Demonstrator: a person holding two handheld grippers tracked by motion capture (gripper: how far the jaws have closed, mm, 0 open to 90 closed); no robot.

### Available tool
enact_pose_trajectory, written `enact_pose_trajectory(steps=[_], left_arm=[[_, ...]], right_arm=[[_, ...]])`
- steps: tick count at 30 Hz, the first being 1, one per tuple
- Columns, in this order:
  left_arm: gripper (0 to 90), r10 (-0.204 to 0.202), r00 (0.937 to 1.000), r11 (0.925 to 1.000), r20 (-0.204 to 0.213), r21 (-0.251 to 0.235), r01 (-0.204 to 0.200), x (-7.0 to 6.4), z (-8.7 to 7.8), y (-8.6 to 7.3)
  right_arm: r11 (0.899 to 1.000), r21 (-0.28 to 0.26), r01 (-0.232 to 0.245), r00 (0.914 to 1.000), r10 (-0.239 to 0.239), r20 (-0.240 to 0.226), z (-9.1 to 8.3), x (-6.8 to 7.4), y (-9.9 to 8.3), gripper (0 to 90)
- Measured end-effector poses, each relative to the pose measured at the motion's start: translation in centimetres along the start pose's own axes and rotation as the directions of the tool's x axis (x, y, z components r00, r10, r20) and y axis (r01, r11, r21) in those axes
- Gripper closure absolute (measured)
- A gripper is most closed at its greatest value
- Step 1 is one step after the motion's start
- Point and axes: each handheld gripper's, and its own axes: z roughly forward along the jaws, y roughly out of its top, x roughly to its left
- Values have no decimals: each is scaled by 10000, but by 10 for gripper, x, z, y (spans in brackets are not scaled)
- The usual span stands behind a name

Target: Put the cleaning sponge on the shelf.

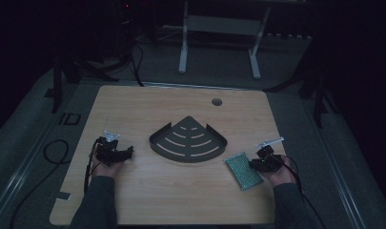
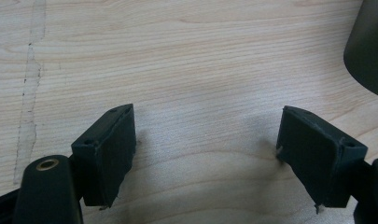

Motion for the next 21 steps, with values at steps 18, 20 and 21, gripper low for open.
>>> enact_pose_trajectory(steps=[18,20,21], left_arm=[[202,-2,10000,10000,-1,-5,2,0,0,0],[202,1,10000,10000,0,-5,-1,0,0,0],[202,-3,10000,10000,-1,-10,3,0,0,0]], right_arm=[[9916,706,-1080,9869,1155,-1124,6,-17,5,762],[9893,762,-1245,9835,1332,-1222,7,-19,5,748],[9884,793,-1297,9819,1392,-1283,7,-20,5,748]])
